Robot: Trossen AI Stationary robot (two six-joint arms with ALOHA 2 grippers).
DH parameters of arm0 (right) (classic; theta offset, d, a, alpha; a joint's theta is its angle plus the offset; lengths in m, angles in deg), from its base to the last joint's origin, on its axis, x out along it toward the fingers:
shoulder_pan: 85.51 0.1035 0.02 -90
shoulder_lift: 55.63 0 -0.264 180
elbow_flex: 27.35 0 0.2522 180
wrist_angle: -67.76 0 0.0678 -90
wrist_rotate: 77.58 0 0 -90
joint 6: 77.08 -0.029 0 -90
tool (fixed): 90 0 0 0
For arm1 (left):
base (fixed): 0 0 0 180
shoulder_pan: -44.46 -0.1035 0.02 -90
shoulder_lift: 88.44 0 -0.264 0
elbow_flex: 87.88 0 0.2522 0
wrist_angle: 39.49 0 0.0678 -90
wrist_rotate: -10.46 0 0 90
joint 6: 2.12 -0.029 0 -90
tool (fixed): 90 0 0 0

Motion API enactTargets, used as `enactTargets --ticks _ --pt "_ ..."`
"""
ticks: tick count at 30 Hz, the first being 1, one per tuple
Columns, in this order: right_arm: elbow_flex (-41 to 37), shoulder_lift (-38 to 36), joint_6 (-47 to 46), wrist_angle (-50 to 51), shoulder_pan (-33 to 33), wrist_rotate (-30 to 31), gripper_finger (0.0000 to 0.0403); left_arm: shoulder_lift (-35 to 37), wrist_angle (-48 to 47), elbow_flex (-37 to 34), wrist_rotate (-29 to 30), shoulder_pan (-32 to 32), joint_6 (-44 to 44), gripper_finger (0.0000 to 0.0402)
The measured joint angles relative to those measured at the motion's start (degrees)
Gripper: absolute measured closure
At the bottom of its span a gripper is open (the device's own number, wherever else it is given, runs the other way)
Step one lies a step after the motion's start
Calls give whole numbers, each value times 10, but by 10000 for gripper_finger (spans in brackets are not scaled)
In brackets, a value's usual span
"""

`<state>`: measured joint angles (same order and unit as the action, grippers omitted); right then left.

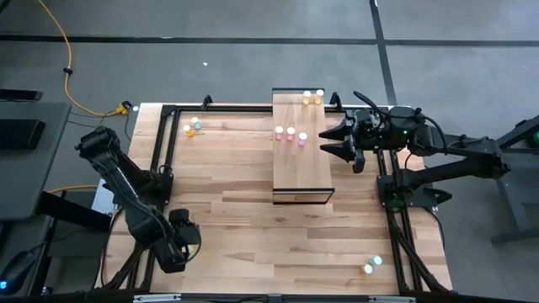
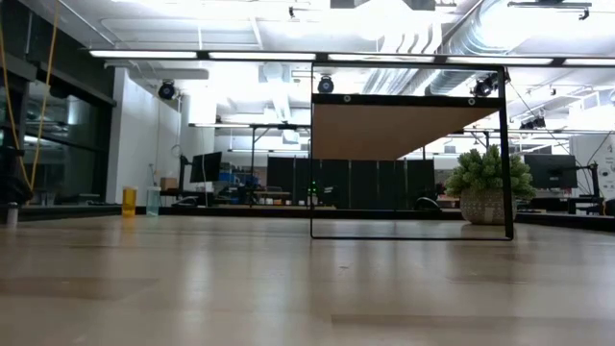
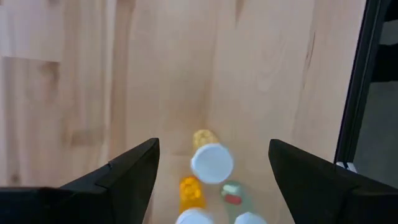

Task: Pick and place medicine bottles onto shelf by color
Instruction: Put the yellow pill bottle on the shelf aligned with the other yellow pill bottles

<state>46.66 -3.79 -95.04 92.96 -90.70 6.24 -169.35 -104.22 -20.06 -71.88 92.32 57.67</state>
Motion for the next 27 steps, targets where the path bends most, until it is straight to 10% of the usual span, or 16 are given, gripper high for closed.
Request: enactTargets --ticks 27 --pt "0 0 0 24 0 0 206 -86 7 0 -16 33 1 164"
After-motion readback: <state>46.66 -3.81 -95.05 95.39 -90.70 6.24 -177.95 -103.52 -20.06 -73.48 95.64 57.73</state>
